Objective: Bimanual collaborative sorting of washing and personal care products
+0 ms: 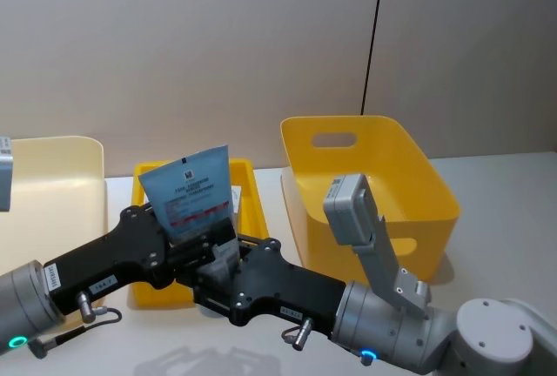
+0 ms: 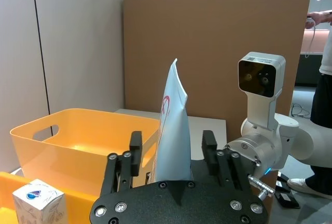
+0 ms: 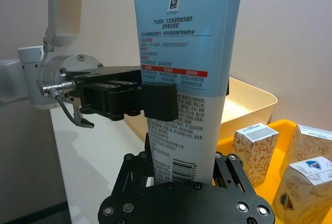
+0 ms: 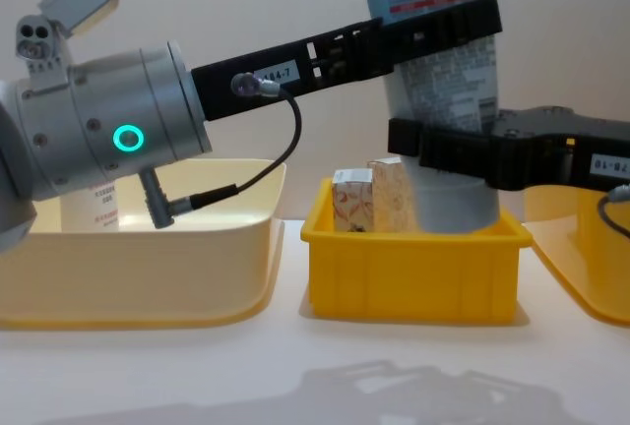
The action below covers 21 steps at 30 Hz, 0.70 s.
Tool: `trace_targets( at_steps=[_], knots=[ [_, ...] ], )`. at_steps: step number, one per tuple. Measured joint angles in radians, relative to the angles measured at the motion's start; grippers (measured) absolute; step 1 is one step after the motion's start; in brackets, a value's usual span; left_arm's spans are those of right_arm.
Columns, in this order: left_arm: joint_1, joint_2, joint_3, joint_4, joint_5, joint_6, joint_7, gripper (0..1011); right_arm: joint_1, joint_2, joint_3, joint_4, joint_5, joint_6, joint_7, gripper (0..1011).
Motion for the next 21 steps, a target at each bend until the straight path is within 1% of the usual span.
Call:
trace_targets(
  at_steps=[1, 3, 4, 5, 7, 9, 10, 15, 18, 19, 21],
  knots=[
    [0.000, 0.000, 0.000, 0.000, 0.000, 0.000, 0.000, 734, 0.000, 0.000, 0.000, 0.000, 0.000, 0.000, 0.000, 507],
    [0.000, 0.000, 0.000, 0.000, 0.000, 0.000, 0.000, 779, 0.000, 0.001, 0.000, 0.000, 0.000, 0.000, -0.002, 492],
    [0.000, 0.000, 0.000, 0.000, 0.000, 0.000, 0.000, 832, 0.000, 0.002, 0.000, 0.000, 0.000, 0.000, -0.003, 491],
    [0.000, 0.000, 0.000, 0.000, 0.000, 0.000, 0.000, 852, -0.001, 0.003, 0.000, 0.000, 0.000, 0.000, -0.004, 489],
    [0.000, 0.000, 0.000, 0.000, 0.000, 0.000, 0.000, 916, -0.006, 0.005, 0.004, -0.004, 0.000, -0.001, -0.011, 475],
    [0.000, 0.000, 0.000, 0.000, 0.000, 0.000, 0.000, 950, -0.016, 0.011, 0.011, -0.010, 0.001, -0.002, -0.021, 465],
    [0.000, 0.000, 0.000, 0.000, 0.000, 0.000, 0.000, 994, -0.019, 0.012, 0.014, -0.012, 0.001, -0.002, -0.025, 465],
    [0.000, 0.000, 0.000, 0.000, 0.000, 0.000, 0.000, 1003, -0.045, 0.025, 0.036, -0.029, 0.002, -0.006, -0.056, 465],
    [0.000, 0.001, 0.000, 0.000, 0.000, 0.000, 0.000, 1003, -0.067, 0.034, 0.056, -0.043, 0.003, -0.009, -0.081, 465],
    [0.000, 0.000, 0.000, 0.000, 0.000, 0.000, 0.000, 1004, -0.080, 0.038, 0.069, -0.049, 0.003, -0.011, -0.092, 465],
    [0.000, 0.000, 0.000, 0.000, 0.000, 0.000, 0.000, 1003, -0.091, 0.042, 0.079, -0.057, 0.003, -0.013, -0.104, 465]
  ],
)
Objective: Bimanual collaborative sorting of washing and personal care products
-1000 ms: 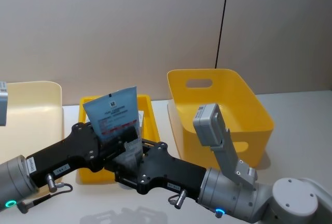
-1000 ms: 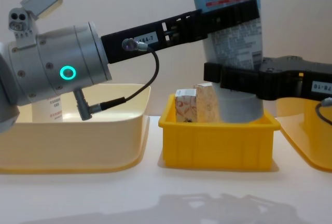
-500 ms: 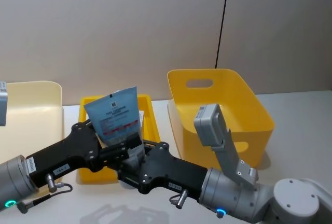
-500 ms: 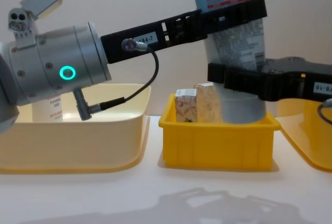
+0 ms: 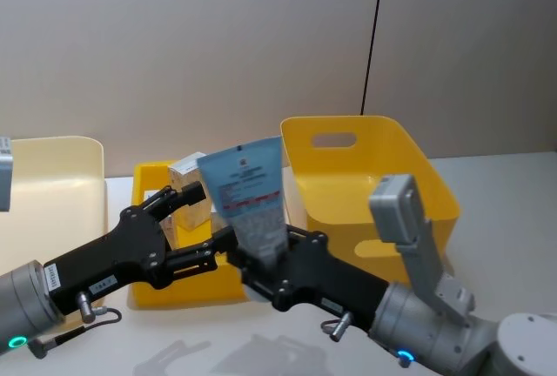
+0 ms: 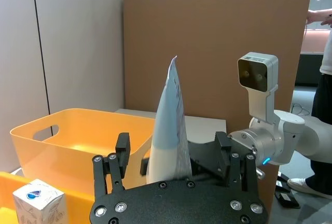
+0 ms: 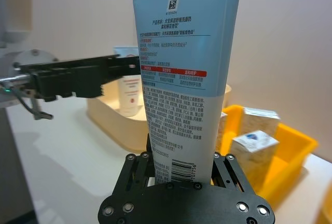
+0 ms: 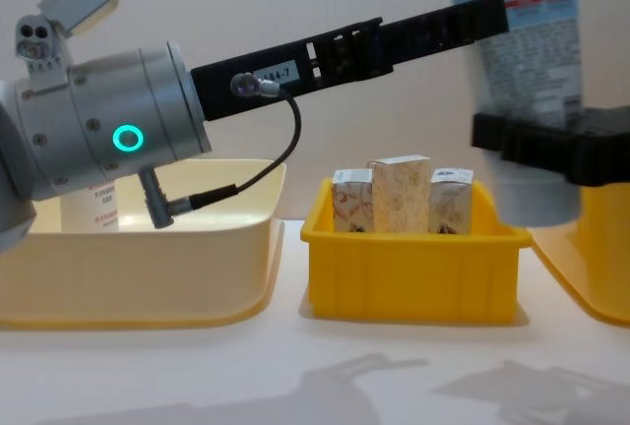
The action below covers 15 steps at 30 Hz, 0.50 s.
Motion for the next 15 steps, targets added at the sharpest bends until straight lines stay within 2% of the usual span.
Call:
trace_targets(
  at_steps=[9, 10, 15],
  knots=[
    [0.000, 0.000, 0.000, 0.000, 0.000, 0.000, 0.000, 1003, -0.073, 0.016, 0.086, -0.036, -0.011, -0.030, -0.085, 465],
    [0.000, 0.000, 0.000, 0.000, 0.000, 0.000, 0.000, 1003, -0.073, 0.016, 0.086, -0.036, -0.011, -0.030, -0.085, 465],
    [0.000, 0.000, 0.000, 0.000, 0.000, 0.000, 0.000, 1003, -0.093, 0.015, 0.133, -0.039, -0.027, -0.062, -0.131, 465]
  ],
)
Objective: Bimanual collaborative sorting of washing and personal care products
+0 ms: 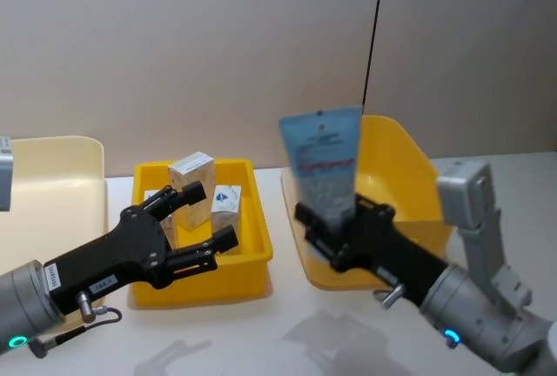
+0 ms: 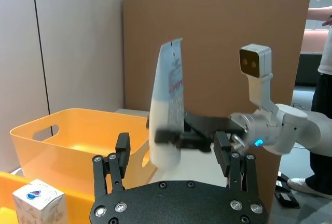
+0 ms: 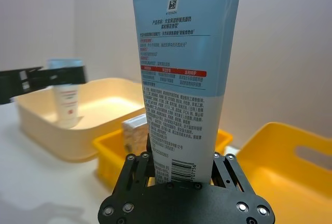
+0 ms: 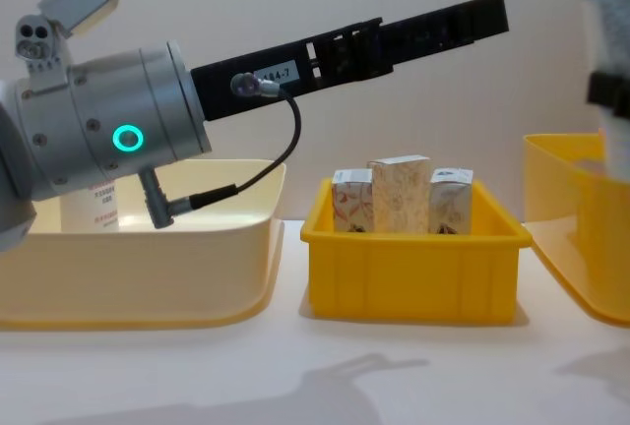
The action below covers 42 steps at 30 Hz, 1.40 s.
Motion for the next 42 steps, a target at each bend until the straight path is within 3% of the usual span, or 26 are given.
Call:
trace_targets(
  at_steps=[8, 20, 27, 42],
  knots=[
    [0.000, 0.000, 0.000, 0.000, 0.000, 0.000, 0.000, 1003, 0.026, -0.017, 0.056, 0.046, -0.035, -0.065, -0.058, 465],
    [0.000, 0.000, 0.000, 0.000, 0.000, 0.000, 0.000, 1003, 0.132, -0.046, 0.081, 0.161, -0.081, -0.107, -0.099, 465],
    [0.000, 0.000, 0.000, 0.000, 0.000, 0.000, 0.000, 1003, 0.173, -0.064, 0.077, 0.205, -0.103, -0.084, -0.121, 465],
    [0.000, 0.000, 0.000, 0.000, 0.000, 0.000, 0.000, 1003, 0.208, -0.109, 0.060, 0.254, -0.139, 0.041, -0.186, 465]
  ],
)
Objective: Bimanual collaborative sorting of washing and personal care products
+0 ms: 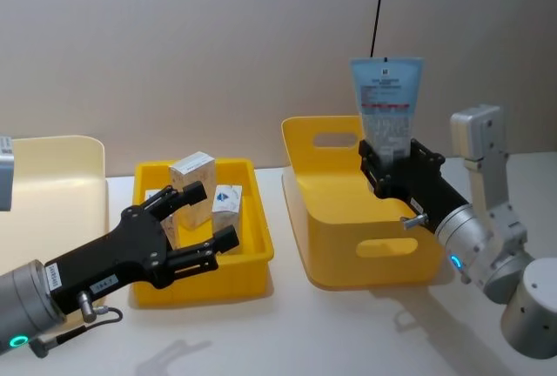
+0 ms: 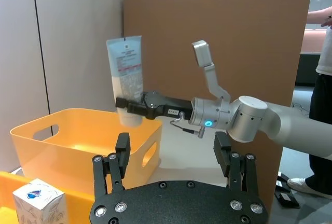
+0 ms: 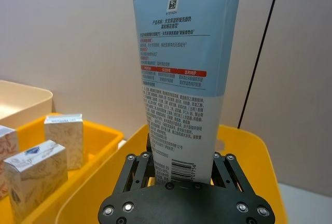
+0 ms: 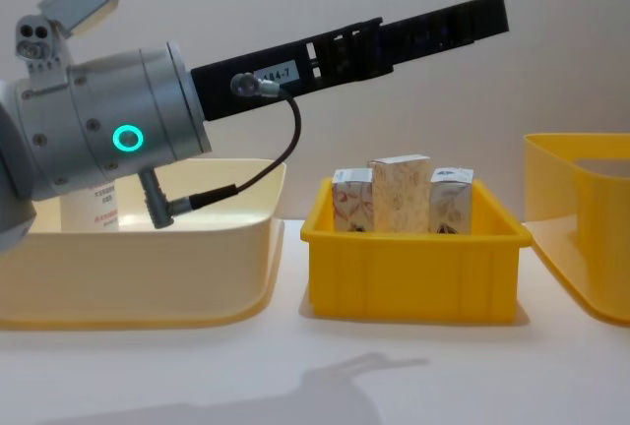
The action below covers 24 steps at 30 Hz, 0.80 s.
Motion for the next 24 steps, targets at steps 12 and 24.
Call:
trace_targets(
  at_steps=[12, 24],
  knots=[
    [0.000, 0.000, 0.000, 0.000, 0.000, 0.000, 0.000, 1004, 0.021, -0.035, -0.016, 0.040, -0.020, 0.048, -0.026, 465],
    [0.000, 0.000, 0.000, 0.000, 0.000, 0.000, 0.000, 1003, 0.045, -0.061, -0.031, 0.077, -0.040, 0.065, -0.039, 555]
  ],
)
